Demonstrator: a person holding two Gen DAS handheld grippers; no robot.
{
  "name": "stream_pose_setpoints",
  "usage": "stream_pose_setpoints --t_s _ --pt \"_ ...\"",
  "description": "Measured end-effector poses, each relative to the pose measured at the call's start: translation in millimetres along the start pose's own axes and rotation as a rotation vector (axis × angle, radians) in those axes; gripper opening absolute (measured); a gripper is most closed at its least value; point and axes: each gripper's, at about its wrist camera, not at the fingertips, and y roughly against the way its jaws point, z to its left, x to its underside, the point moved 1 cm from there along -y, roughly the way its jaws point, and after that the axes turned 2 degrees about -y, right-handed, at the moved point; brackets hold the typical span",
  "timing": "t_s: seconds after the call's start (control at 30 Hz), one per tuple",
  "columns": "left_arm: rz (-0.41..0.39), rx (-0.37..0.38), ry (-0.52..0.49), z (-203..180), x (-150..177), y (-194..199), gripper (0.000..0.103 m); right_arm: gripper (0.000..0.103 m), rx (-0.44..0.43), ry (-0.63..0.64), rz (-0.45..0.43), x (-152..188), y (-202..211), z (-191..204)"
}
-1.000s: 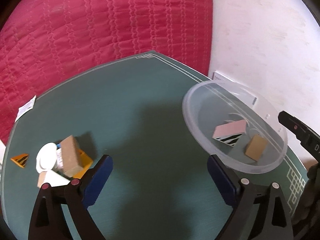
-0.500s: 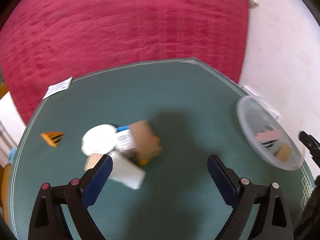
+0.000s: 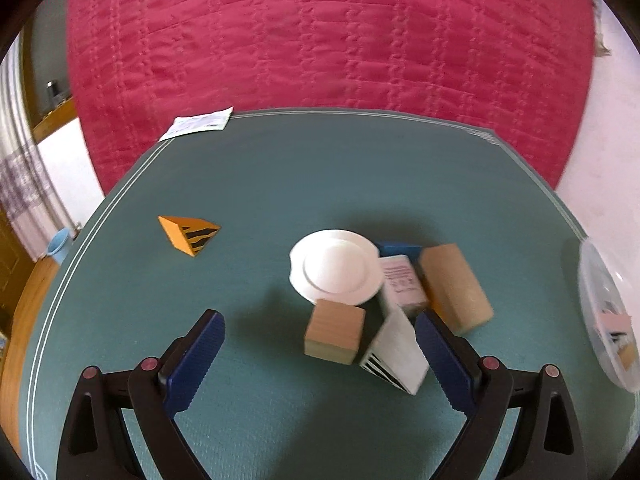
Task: Organize rigid objects
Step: 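Move the open left gripper back over the blocks on the table, then grasp the pink-faced wooden cube with the left gripper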
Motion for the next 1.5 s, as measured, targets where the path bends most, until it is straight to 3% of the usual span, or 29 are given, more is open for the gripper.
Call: stream_pose_setpoints --t_s 0.13,0.27,0.37,0.73,1.1,1.5 --pt "0.005 -0.023 -0.013 -11 1 -7 0.098 0.068 0.001 0.001 -0.001 0 0 0" --pt "-0.009 -0.098 -0.056 -21 2 -15 0.099 0.068 0.000 0.003 -0.009 0 1 1" --pt "-0.006 -0.100 -0.069 -20 5 -18 0.100 0.068 -0.002 0.005 -0.012 0 1 2" --pt "0.019 -0.129 -0.079 25 31 3 0.100 0.068 -0.003 0.025 -0.022 1 4 7" --pt "0.077 -0.036 -0.044 47 59 19 0.101 0.068 -0.008 0.064 -0.029 4 7 16" --pt "0.020 0.071 -0.146 29 68 44 0.097 0.068 -0.014 0.071 -0.029 6 10 19"
